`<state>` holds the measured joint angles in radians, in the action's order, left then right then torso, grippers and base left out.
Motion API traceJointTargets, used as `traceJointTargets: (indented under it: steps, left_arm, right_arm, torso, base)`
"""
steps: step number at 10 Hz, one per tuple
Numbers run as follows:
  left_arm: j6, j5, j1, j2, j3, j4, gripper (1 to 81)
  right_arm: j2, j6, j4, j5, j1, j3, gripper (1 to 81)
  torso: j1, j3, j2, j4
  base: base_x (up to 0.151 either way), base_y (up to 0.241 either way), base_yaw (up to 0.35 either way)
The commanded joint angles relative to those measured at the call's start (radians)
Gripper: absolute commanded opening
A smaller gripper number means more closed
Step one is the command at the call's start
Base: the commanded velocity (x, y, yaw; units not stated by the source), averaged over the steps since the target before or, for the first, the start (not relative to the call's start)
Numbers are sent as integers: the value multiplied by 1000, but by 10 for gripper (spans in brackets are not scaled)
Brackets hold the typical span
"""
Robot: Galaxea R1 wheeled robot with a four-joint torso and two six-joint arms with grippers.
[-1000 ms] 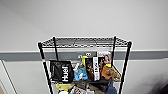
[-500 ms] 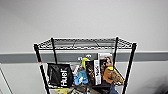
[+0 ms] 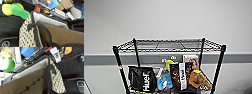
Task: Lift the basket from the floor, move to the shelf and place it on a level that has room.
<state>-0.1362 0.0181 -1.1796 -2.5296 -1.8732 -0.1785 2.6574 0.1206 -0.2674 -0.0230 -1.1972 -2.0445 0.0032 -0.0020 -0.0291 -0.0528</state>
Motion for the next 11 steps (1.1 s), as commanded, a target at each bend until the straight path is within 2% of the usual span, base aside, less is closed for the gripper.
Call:
traceJointTargets:
  steps: [1, 3, 7, 11]
  left_arm:
    - [-6, 25, 110, -2, 46, 5, 10]
    - [-6, 25, 110, 0, 46, 5, 10]
    - [-5, 25, 110, 12, 75, 5, 10]
    - [-5, -24, 110, 112, 259, 30, 10]
  right_arm:
    - [8, 8, 1, -37, 112, 47, 10]
    - [8, 8, 2, -37, 113, 52, 10]
    - [-26, 8, 16, -35, 110, 124, 10]
    - [-141, 11, 34, -12, 118, 332, 10]
  torso:
    - [0, 0, 0, 0]
    - [1, 0, 0, 0]
    - [0, 0, 0, 0]
    - [0, 0, 0, 0]
  base:
    - [93, 0, 0]
    - [71, 0, 0]
    - [0, 0, 0]
    - [0, 0, 0]
